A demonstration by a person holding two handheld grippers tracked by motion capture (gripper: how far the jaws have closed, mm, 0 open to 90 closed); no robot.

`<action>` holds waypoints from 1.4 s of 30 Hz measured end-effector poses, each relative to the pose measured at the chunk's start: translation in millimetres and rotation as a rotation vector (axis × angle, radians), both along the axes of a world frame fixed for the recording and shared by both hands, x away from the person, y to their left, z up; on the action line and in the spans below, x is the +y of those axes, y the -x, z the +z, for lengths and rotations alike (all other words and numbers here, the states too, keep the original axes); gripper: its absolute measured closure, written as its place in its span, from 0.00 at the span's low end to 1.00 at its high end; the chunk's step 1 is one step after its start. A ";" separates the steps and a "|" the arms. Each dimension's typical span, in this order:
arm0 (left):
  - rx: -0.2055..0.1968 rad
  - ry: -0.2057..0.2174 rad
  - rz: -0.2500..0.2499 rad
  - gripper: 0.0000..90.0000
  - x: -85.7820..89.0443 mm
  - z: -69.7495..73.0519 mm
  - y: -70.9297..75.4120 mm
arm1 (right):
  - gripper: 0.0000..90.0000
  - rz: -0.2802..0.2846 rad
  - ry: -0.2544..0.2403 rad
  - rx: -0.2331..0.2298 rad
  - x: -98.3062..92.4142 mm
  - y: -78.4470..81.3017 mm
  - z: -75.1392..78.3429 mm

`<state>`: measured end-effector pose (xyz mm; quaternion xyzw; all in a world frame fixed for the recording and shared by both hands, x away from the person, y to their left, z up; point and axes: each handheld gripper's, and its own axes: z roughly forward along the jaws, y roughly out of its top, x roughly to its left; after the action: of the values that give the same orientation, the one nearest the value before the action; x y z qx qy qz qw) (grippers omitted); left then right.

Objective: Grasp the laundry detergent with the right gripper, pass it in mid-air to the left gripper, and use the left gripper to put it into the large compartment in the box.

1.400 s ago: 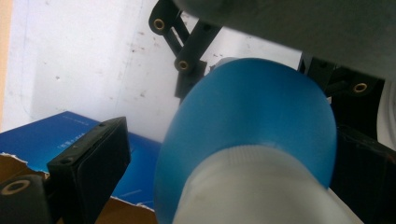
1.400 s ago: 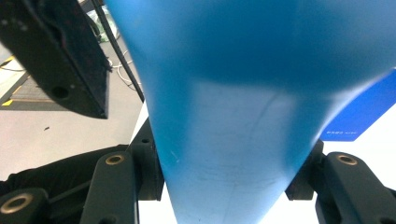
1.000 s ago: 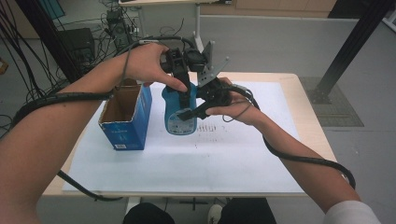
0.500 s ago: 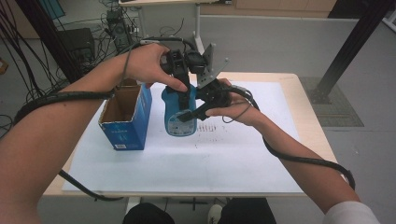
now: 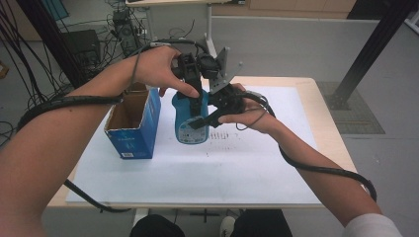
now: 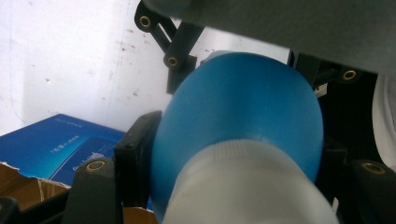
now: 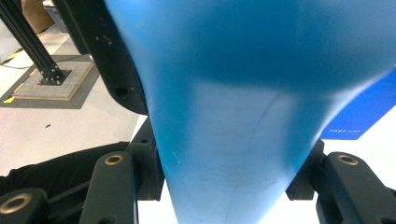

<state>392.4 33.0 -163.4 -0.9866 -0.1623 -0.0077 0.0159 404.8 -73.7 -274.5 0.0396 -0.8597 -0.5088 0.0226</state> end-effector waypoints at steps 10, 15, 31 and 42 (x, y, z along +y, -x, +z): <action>-0.003 0.006 0.004 0.38 1.9 -0.1 1.0 | 0.48 0.004 -0.002 0.010 1.5 0.2 -0.2; 0.000 0.006 0.005 0.39 2.3 -0.2 0.9 | 0.48 0.004 -0.005 0.013 1.7 0.0 -1.0; -0.004 0.000 -0.001 0.39 3.4 3.1 1.6 | 0.47 0.005 -0.019 0.018 2.5 0.0 0.2; -0.005 -0.003 -0.007 0.39 2.1 5.7 1.5 | 0.47 0.003 -0.027 0.022 -0.2 -0.3 1.4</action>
<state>390.9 35.1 -157.6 -0.9871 -0.1589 -0.0107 0.0169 405.0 -73.9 -273.1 0.0354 -0.8524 -0.5208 0.0320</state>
